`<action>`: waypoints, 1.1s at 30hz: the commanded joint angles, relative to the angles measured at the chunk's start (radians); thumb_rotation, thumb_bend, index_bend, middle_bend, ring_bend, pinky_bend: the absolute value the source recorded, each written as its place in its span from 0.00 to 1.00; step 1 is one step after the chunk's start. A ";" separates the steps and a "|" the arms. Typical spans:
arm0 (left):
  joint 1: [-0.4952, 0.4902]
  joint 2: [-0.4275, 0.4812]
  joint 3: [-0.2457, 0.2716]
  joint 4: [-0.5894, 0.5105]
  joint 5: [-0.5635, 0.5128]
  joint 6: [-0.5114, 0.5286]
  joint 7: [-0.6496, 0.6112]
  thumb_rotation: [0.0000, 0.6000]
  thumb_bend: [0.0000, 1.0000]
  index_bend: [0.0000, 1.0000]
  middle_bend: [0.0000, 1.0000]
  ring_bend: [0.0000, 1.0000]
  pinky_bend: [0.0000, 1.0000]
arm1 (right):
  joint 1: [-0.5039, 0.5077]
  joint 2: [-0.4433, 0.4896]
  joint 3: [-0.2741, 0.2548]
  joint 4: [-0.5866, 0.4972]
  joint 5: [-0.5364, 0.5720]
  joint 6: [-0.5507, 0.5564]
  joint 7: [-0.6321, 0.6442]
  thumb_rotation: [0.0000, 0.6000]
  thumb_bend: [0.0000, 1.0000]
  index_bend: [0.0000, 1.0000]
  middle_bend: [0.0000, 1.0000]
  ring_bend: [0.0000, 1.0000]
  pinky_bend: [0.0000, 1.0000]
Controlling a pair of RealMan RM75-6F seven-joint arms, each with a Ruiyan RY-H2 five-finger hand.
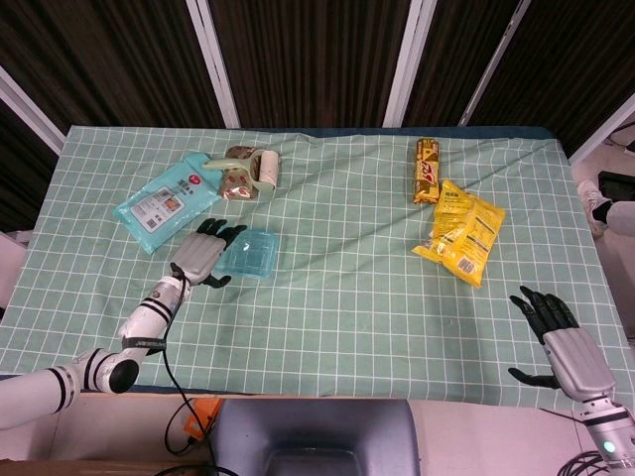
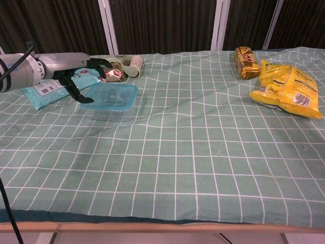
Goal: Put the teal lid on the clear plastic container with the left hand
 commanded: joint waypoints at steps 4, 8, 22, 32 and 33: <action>-0.035 -0.023 -0.001 0.054 -0.083 -0.057 0.026 1.00 0.39 0.00 0.15 0.00 0.00 | -0.003 0.006 0.001 0.004 0.001 0.008 0.017 1.00 0.18 0.00 0.00 0.00 0.00; -0.041 -0.031 0.012 0.069 -0.112 -0.068 0.041 1.00 0.42 0.00 0.15 0.00 0.00 | -0.005 0.007 0.001 0.006 -0.002 0.014 0.024 1.00 0.18 0.00 0.00 0.00 0.00; -0.059 -0.077 0.035 0.124 -0.142 -0.060 0.084 1.00 0.45 0.00 0.15 0.00 0.00 | -0.005 0.006 0.001 0.008 -0.004 0.012 0.027 1.00 0.18 0.00 0.00 0.00 0.00; -0.065 -0.087 0.050 0.139 -0.161 -0.072 0.100 1.00 0.45 0.00 0.15 0.00 0.00 | -0.005 0.007 0.001 0.006 -0.005 0.014 0.027 1.00 0.18 0.00 0.00 0.00 0.00; -0.065 -0.088 0.051 0.139 -0.163 -0.074 0.100 1.00 0.45 0.00 0.15 0.00 0.00 | -0.005 0.007 0.001 0.006 -0.005 0.014 0.028 1.00 0.18 0.00 0.00 0.00 0.00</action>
